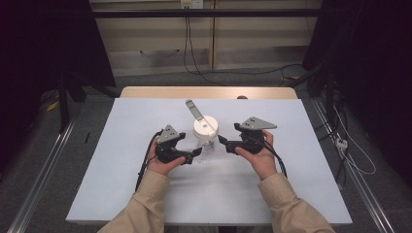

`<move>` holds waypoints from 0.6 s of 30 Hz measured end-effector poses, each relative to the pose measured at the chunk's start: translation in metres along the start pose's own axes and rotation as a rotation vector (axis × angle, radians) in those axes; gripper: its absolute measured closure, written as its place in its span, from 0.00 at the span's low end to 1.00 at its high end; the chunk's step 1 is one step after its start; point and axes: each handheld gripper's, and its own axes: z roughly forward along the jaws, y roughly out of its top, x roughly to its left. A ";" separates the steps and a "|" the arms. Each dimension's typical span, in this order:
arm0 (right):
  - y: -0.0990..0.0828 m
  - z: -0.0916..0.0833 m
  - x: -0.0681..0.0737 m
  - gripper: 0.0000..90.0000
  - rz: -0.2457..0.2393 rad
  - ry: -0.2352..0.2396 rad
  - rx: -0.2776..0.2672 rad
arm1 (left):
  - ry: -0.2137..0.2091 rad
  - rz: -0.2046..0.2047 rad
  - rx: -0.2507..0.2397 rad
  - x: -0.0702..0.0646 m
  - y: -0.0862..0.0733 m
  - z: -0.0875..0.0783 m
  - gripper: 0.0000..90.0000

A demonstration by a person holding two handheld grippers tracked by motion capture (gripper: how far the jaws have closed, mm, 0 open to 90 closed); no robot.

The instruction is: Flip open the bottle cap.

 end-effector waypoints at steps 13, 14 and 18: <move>-0.023 -0.012 -0.005 0.22 0.016 -0.014 0.021 | 0.016 -0.008 0.018 0.007 -0.005 -0.015 0.11; -0.025 -0.013 -0.006 0.21 0.016 -0.014 0.027 | 0.016 -0.001 0.023 0.008 -0.006 -0.017 0.11; -0.030 -0.020 -0.009 0.21 0.028 -0.021 0.022 | 0.018 -0.005 0.026 0.010 -0.008 -0.021 0.11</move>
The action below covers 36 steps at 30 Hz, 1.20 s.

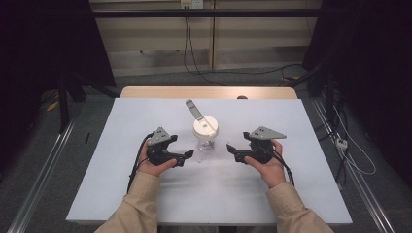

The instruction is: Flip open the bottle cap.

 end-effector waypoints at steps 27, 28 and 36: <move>-0.034 -0.033 -0.008 0.20 0.020 -0.032 0.029 | 0.019 -0.013 0.007 0.010 -0.012 -0.029 0.11; -0.034 -0.034 -0.008 0.20 0.021 -0.032 0.030 | 0.020 -0.017 0.003 0.010 -0.013 -0.030 0.11; -0.040 -0.043 -0.009 0.20 0.027 -0.038 0.029 | 0.029 -0.020 0.000 0.013 -0.016 -0.039 0.11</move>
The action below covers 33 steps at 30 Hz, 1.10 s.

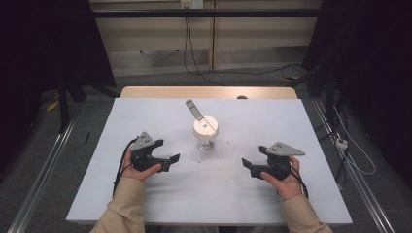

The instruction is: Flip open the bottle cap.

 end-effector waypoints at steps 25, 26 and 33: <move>-0.014 -0.017 -0.010 0.20 0.017 -0.031 0.004 | 0.025 -0.024 0.001 0.015 -0.016 -0.030 0.11; -0.014 -0.018 -0.010 0.20 0.016 -0.032 0.003 | 0.028 -0.025 0.002 0.015 -0.017 -0.031 0.11; -0.015 -0.019 -0.012 0.20 0.024 -0.034 0.002 | 0.035 -0.037 0.001 0.019 -0.022 -0.038 0.11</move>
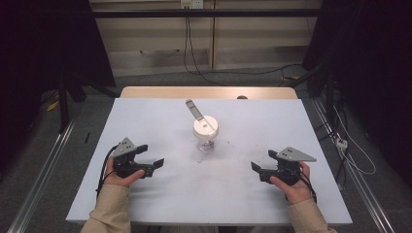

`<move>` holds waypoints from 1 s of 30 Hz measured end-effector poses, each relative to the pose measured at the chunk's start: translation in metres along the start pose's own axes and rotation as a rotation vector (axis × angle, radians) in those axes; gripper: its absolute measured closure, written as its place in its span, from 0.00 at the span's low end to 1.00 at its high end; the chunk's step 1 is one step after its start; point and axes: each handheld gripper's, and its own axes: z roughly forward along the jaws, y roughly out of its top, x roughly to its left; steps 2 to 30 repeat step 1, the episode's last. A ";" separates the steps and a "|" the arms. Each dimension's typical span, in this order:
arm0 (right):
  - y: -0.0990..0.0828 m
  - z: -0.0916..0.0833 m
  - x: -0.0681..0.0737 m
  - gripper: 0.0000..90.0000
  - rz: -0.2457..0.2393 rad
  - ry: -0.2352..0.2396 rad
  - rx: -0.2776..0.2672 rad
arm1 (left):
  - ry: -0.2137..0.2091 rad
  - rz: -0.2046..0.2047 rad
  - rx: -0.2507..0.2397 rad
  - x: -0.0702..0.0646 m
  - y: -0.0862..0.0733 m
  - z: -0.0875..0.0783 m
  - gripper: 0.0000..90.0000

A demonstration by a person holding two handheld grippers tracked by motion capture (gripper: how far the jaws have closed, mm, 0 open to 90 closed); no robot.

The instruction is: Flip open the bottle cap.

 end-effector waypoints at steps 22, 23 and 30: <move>0.000 0.000 0.000 0.20 0.000 0.000 0.000 | 0.000 -0.001 0.000 0.001 0.000 0.000 0.11; 0.000 0.000 0.000 0.20 0.000 0.000 0.000 | 0.000 -0.001 0.000 0.001 0.000 0.000 0.11; 0.000 0.000 0.000 0.20 0.000 0.000 0.000 | 0.000 -0.001 0.000 0.001 0.000 0.000 0.11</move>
